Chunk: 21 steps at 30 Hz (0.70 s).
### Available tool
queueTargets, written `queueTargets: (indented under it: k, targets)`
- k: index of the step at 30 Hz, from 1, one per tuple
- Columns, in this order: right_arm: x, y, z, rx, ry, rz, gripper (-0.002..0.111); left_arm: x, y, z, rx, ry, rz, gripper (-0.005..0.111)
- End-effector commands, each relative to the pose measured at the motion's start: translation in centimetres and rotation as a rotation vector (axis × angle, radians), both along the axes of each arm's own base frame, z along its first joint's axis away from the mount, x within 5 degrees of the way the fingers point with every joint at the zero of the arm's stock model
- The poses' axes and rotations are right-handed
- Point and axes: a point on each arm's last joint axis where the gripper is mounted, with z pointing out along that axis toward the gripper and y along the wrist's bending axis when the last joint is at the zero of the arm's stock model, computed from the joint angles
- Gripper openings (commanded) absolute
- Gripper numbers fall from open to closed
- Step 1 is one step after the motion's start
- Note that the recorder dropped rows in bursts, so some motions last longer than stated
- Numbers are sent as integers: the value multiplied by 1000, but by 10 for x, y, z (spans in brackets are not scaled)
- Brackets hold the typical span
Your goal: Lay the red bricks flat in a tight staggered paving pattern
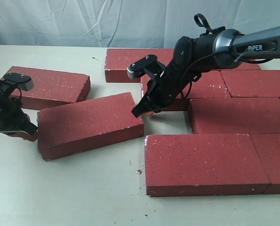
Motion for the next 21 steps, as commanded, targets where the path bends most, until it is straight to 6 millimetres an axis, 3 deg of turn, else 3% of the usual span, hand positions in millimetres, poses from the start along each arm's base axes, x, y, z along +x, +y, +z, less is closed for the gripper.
queueTargets:
  k: [1, 9, 21]
  targets:
    - [-10, 18, 2, -3, -15, 76, -1, 5, -1, 1, 7, -44, 14, 0]
    - [-28, 39, 12, -4, -25, 152, -1, 9, 0, 1, 12, -79, 39, 0]
    - [-29, 32, 23, -94, -81, 240, -1, 13, -2, 0, -7, -109, 48, 0]
